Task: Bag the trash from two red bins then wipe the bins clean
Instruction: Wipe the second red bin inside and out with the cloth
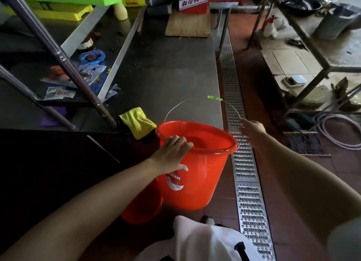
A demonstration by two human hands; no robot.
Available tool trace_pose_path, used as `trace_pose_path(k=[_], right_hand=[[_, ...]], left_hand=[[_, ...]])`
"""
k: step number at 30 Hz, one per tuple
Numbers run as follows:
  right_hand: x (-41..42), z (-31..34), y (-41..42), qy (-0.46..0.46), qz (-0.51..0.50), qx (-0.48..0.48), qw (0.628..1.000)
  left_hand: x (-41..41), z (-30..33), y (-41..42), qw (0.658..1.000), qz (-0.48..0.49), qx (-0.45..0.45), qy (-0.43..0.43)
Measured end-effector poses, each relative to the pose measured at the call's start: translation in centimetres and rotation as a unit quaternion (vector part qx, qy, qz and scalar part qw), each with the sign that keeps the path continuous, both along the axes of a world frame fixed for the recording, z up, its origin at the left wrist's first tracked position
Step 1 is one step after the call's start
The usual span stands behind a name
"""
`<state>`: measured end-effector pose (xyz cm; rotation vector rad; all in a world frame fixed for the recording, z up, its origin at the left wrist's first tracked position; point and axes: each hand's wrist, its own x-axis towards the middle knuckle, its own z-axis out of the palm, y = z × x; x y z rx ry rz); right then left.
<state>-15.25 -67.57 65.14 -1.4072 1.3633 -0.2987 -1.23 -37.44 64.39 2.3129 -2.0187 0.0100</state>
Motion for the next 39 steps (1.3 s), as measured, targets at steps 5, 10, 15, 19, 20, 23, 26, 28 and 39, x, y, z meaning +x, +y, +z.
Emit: trace_pose_path(k=[5, 10, 15, 19, 20, 23, 26, 28, 39], right_hand=[[4.1, 2.7, 2.9, -0.01, 0.126, -0.065, 0.99], [6.4, 4.8, 5.6, 0.0, 0.265, -0.072, 0.962], [4.6, 3.1, 9.4, 0.041, 0.336, -0.051, 0.939], [1.2, -0.2, 12.1, 0.1, 0.43, -0.055, 0.896], [0.4, -1.0, 12.6, 0.116, 0.451, -0.042, 0.884], [-1.3, -2.7, 13.5, 0.144, 0.482, -0.016, 0.864], [-2.1, -4.5, 13.5, 0.156, 0.469, -0.024, 0.869], [-2.9, -5.9, 13.4, 0.178, 0.474, -0.033, 0.862], [-4.0, -19.2, 13.6, 0.266, 0.491, -0.062, 0.827]], left_hand=[[-1.2, -1.6, 1.7, 0.999, -0.035, 0.038, -0.018], [-3.3, -4.3, 3.5, 0.997, -0.049, 0.057, -0.031], [-4.3, -6.0, 5.9, 0.992, -0.065, 0.101, -0.026], [-5.2, -5.5, 6.2, 0.995, 0.002, 0.098, -0.034], [-5.3, -5.3, 6.0, 0.995, 0.032, 0.087, -0.029], [-6.0, -4.9, 5.0, 0.992, 0.104, 0.071, -0.012], [-7.2, -6.2, 4.0, 0.984, 0.151, 0.091, 0.021], [-8.4, -7.8, 3.6, 0.975, 0.175, 0.122, 0.053], [-8.3, -21.5, 1.2, 0.937, 0.216, 0.202, 0.188]])
